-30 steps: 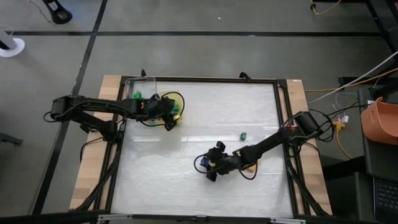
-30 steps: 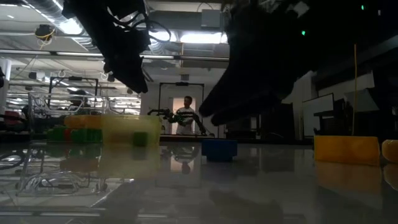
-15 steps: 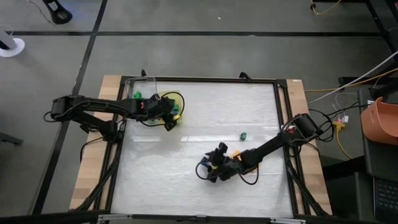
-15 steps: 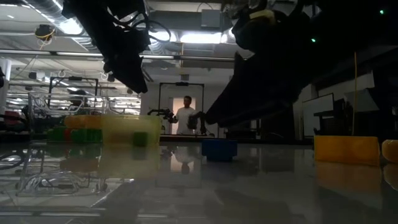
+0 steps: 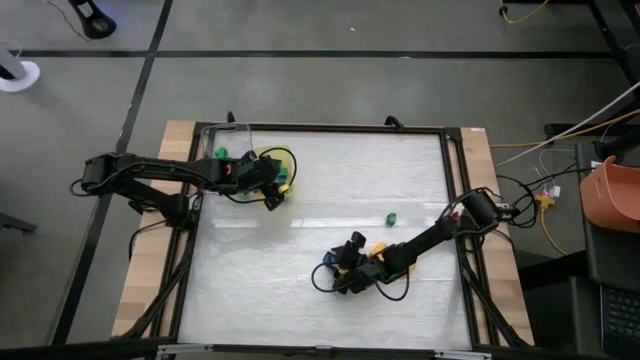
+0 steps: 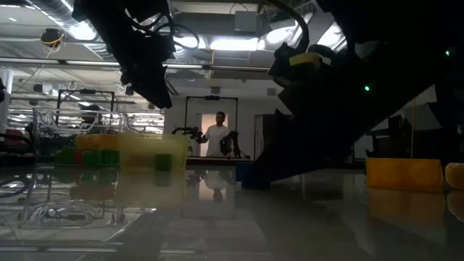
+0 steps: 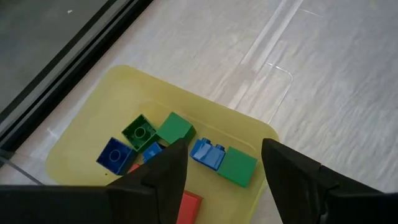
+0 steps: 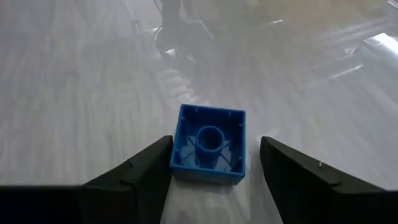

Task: Sort blocks by size
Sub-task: Put the small blue game piece into the yellow bin

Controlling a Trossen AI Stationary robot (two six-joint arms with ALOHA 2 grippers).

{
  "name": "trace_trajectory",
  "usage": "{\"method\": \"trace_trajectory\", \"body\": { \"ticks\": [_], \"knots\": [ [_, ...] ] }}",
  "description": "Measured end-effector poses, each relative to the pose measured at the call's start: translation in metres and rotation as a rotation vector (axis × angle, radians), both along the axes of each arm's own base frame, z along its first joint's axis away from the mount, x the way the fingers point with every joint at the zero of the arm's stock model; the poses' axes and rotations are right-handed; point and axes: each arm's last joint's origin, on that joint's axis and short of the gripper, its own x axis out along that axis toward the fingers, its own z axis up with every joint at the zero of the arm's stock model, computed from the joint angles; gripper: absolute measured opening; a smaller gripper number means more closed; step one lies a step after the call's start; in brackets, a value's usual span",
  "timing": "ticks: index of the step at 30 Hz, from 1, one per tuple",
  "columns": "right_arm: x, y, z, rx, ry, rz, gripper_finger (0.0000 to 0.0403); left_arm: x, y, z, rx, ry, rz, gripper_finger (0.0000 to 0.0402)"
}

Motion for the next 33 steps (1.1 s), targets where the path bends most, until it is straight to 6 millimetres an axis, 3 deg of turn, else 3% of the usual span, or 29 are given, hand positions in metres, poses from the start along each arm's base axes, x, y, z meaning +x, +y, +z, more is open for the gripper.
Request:
{"method": "trace_trajectory", "body": {
  "ticks": [3,10,15,18,24,33],
  "knots": [
    [0.000,0.000,0.000,-0.002,-0.002,-0.005,0.0224,0.000,0.000,0.000,0.000,0.000,0.000,0.0192],
    [0.001,0.000,0.001,-0.015,-0.006,0.007,0.0136,-0.001,0.000,0.001,-0.004,-0.007,0.007,0.0191],
    [0.010,-0.001,0.009,-0.069,-0.087,0.075,0.0136,-0.005,-0.003,0.007,-0.005,-0.026,0.004,0.0191],
    [0.022,-0.012,0.018,-0.087,-0.168,0.083,0.0136,-0.014,-0.010,0.014,-0.010,-0.043,-0.015,0.0191],
    [0.047,-0.060,0.032,-0.099,-0.282,0.082,0.0136,-0.037,-0.035,0.034,-0.075,-0.141,-0.044,0.0191],
    [0.091,-0.167,0.069,-0.083,-0.402,0.052,0.0140,-0.048,-0.081,0.043,-0.164,-0.248,-0.175,0.0191]
  ]
}}
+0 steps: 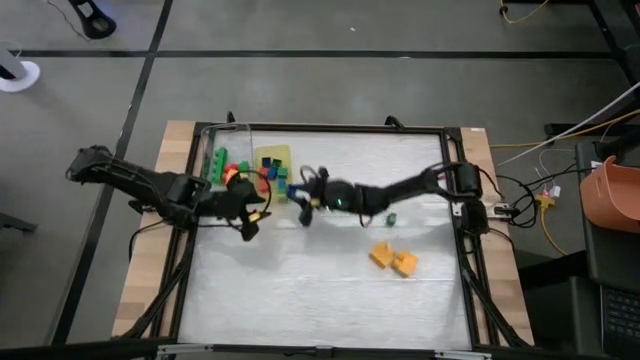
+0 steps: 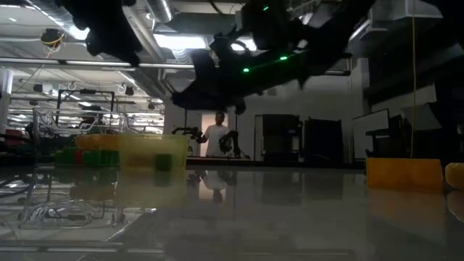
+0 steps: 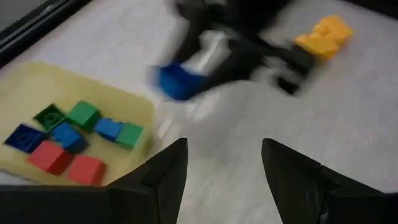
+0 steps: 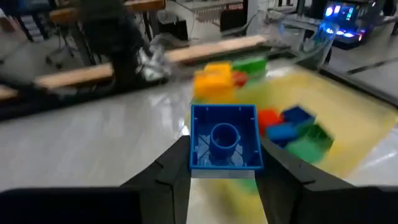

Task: Sort blocks by size
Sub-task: Put the small blue game piece into the yellow bin

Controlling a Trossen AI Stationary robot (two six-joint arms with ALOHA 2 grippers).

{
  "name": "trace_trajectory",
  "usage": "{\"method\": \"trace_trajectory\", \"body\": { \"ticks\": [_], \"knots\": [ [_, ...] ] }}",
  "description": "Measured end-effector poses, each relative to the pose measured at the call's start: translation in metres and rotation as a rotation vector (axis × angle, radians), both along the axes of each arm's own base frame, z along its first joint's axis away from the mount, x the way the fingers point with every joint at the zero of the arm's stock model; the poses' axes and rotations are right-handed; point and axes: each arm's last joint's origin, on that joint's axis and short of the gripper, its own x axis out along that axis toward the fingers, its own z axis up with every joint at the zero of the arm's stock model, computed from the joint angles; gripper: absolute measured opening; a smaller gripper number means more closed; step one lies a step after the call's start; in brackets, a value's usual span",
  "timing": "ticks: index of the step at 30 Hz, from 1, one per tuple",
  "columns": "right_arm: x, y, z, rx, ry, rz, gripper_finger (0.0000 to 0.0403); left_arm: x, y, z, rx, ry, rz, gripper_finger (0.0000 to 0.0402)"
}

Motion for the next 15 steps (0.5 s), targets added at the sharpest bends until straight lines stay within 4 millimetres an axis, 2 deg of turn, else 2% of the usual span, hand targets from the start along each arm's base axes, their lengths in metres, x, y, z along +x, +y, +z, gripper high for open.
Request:
{"method": "trace_trajectory", "body": {
  "ticks": [3,6,11,15],
  "knots": [
    [0.013,-0.029,0.008,0.013,-0.033,0.013,0.0141,0.000,-0.013,0.000,0.021,-0.031,-0.002,0.0191],
    [0.026,-0.049,0.007,0.028,-0.053,0.049,0.0141,-0.002,-0.025,0.000,0.046,-0.070,0.014,0.0191],
    [0.047,-0.068,0.007,0.030,-0.088,0.058,0.0151,-0.003,-0.040,-0.004,0.040,-0.102,0.047,0.0191],
    [0.057,-0.072,0.007,0.031,-0.077,0.050,0.0177,-0.002,-0.050,-0.010,0.037,-0.093,0.044,0.0191]
  ]
}}
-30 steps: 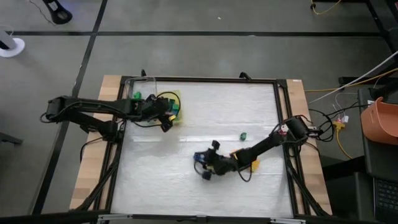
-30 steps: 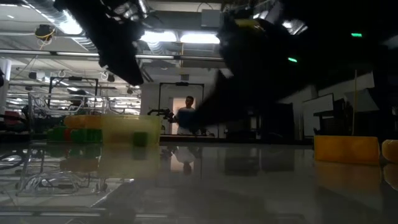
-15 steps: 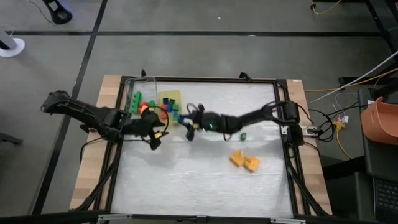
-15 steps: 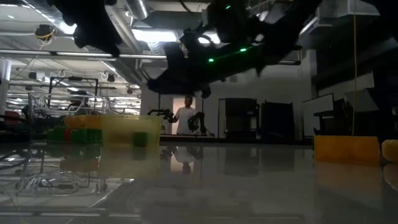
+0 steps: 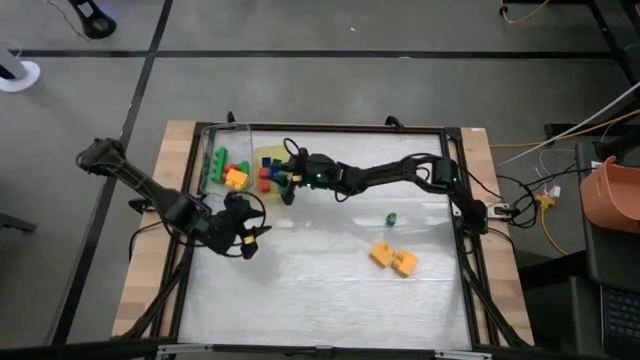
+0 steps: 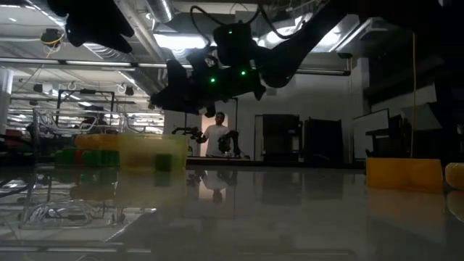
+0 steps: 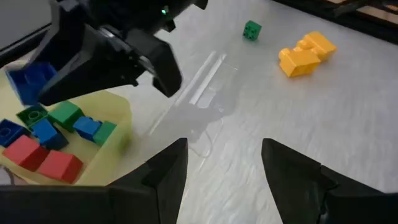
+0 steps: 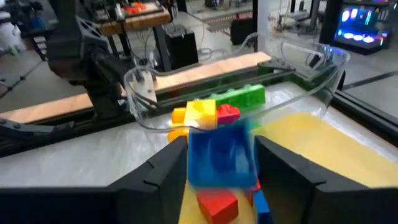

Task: Sort blocks by size
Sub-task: Put the small blue game piece into the yellow bin, then put the small green game piece into the yellow bin

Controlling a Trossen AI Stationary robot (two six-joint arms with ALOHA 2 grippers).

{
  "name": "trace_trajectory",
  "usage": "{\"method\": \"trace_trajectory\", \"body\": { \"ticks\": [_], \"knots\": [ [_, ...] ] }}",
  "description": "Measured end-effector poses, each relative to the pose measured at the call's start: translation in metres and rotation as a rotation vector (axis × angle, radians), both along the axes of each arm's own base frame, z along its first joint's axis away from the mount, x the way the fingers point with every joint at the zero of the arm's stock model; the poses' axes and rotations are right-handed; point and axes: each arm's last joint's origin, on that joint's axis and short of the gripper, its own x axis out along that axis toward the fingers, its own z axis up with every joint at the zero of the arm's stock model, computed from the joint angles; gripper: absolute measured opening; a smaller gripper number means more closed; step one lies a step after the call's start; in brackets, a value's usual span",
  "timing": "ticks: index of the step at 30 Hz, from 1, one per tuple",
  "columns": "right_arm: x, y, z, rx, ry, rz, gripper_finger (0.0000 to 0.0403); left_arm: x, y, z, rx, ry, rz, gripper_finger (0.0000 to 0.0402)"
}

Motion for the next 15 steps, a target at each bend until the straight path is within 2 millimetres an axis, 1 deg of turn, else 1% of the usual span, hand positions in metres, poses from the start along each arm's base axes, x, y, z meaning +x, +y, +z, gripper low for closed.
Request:
{"method": "trace_trajectory", "body": {
  "ticks": [6,9,12,15],
  "knots": [
    [0.005,-0.001,0.005,0.006,0.035,0.000,0.0226,0.006,-0.012,-0.013,0.030,0.045,-0.013,0.0191],
    [0.005,0.000,0.007,0.007,0.040,0.001,0.0246,0.009,-0.016,-0.019,0.017,0.060,0.004,0.0191],
    [0.002,0.001,0.014,0.008,0.069,0.002,0.0255,0.011,-0.021,-0.026,0.004,0.072,0.015,0.0191],
    [-0.005,0.002,0.026,-0.028,0.145,0.013,0.0256,0.012,-0.027,-0.032,0.008,0.090,0.005,0.0191]
  ]
}}
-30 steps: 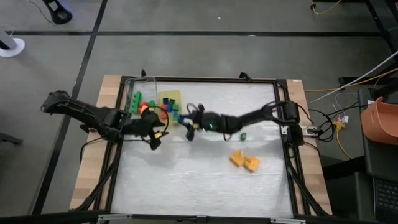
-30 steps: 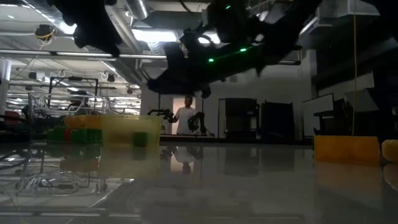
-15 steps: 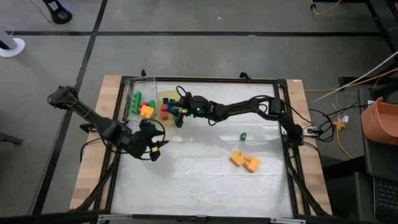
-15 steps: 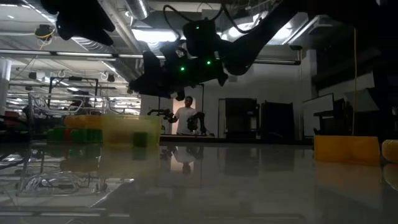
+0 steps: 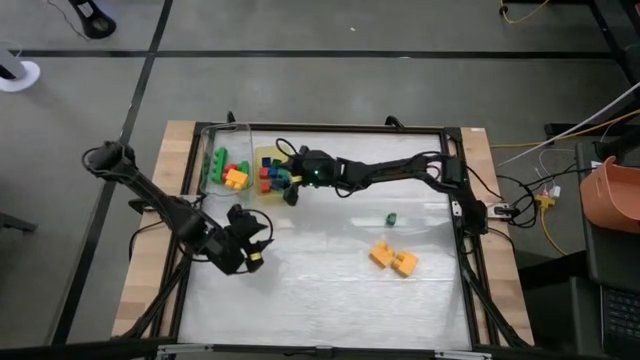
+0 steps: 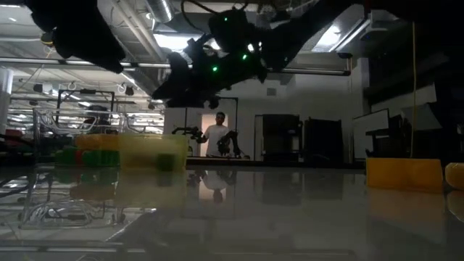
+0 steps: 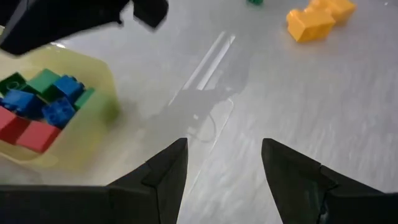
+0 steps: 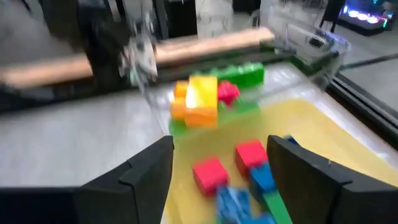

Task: Sort blocks by size
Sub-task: Put the small green game piece into the yellow bin

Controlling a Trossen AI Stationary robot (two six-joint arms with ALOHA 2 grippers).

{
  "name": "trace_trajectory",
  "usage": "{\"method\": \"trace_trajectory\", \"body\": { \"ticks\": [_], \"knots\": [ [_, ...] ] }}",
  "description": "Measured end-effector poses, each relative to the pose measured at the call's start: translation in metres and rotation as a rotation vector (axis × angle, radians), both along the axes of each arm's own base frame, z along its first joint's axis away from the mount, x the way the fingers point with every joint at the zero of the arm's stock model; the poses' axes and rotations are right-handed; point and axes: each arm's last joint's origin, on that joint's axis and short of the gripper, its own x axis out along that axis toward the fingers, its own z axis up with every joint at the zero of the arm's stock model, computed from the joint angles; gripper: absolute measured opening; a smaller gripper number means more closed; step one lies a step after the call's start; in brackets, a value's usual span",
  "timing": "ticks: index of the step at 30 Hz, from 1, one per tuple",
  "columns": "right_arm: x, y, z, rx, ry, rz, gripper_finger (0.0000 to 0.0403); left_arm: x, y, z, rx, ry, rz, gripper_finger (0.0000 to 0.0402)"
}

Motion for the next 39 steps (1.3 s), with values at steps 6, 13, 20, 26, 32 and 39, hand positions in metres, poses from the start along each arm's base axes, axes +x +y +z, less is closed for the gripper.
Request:
{"method": "trace_trajectory", "body": {
  "ticks": [6,13,20,26,32,39],
  "knots": [
    [-0.029,0.005,0.028,-0.074,0.263,0.052,0.0257,0.003,-0.015,-0.010,0.017,0.015,-0.050,0.0191],
    [-0.080,0.014,0.068,-0.029,0.523,0.071,0.0257,0.023,-0.029,-0.024,0.070,-0.013,-0.130,0.0191],
    [-0.128,0.027,0.090,0.025,0.765,0.093,0.0257,0.046,-0.035,-0.042,0.133,-0.029,-0.161,0.0191],
    [-0.156,0.057,0.093,0.028,0.989,0.172,0.0257,0.056,-0.032,-0.044,0.186,-0.046,-0.173,0.0191],
    [-0.172,0.089,0.091,-0.029,1.159,0.198,0.0257,0.060,-0.028,-0.042,0.222,-0.046,-0.189,0.0191],
    [-0.201,0.112,0.063,-0.035,1.237,0.182,0.0257,0.060,-0.027,-0.042,0.224,-0.041,-0.186,0.0191]
  ]
}}
